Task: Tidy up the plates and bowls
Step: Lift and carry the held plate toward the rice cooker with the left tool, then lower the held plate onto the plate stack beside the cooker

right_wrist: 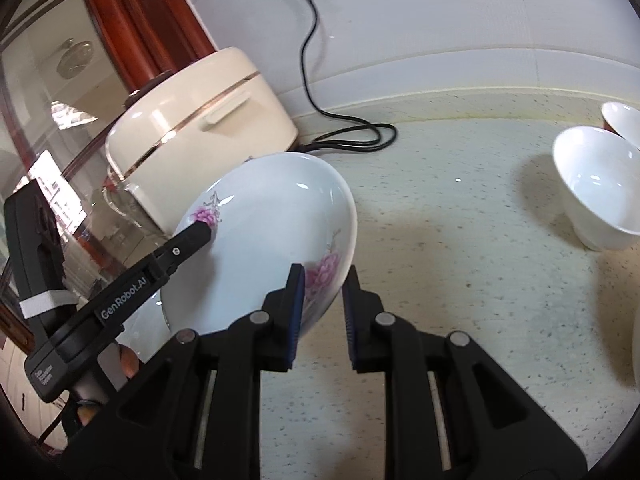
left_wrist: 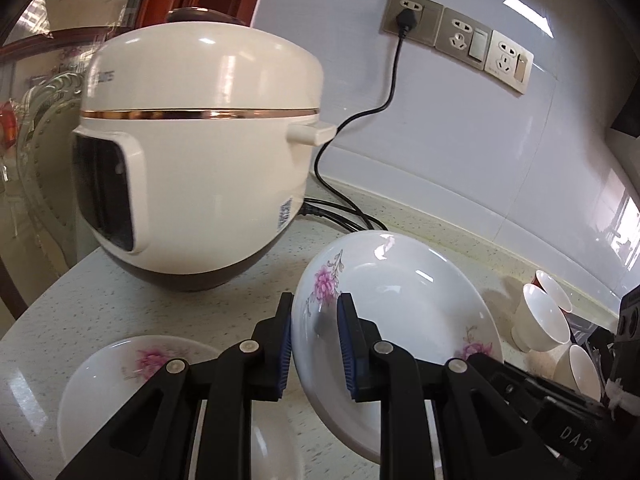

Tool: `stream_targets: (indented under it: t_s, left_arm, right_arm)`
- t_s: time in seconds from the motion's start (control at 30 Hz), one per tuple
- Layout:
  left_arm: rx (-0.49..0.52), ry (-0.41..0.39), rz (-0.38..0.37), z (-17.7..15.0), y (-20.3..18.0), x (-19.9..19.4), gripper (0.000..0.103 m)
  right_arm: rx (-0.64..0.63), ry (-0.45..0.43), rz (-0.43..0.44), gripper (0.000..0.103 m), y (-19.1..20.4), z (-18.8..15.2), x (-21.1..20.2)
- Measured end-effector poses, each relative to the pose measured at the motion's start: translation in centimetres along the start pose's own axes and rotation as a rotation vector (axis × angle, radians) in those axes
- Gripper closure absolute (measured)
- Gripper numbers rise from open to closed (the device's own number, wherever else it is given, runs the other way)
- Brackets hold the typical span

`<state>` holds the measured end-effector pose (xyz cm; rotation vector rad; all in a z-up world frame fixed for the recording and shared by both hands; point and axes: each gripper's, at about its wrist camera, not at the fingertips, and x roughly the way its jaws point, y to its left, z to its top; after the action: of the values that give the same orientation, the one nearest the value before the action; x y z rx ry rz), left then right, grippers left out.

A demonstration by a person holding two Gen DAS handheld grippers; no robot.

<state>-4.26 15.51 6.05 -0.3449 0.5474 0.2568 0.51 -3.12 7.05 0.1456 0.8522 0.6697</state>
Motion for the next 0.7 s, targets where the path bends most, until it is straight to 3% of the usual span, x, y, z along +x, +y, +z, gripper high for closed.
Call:
stream_targets:
  t_s: [0.7]
  left_arm:
    - [0.016,-0.005,0.078,-1.4,4.2,-5.3,0.08]
  right_arm:
    - [-0.069,-0.027,0.143,0.081,4.3,-1.6,-0.4]
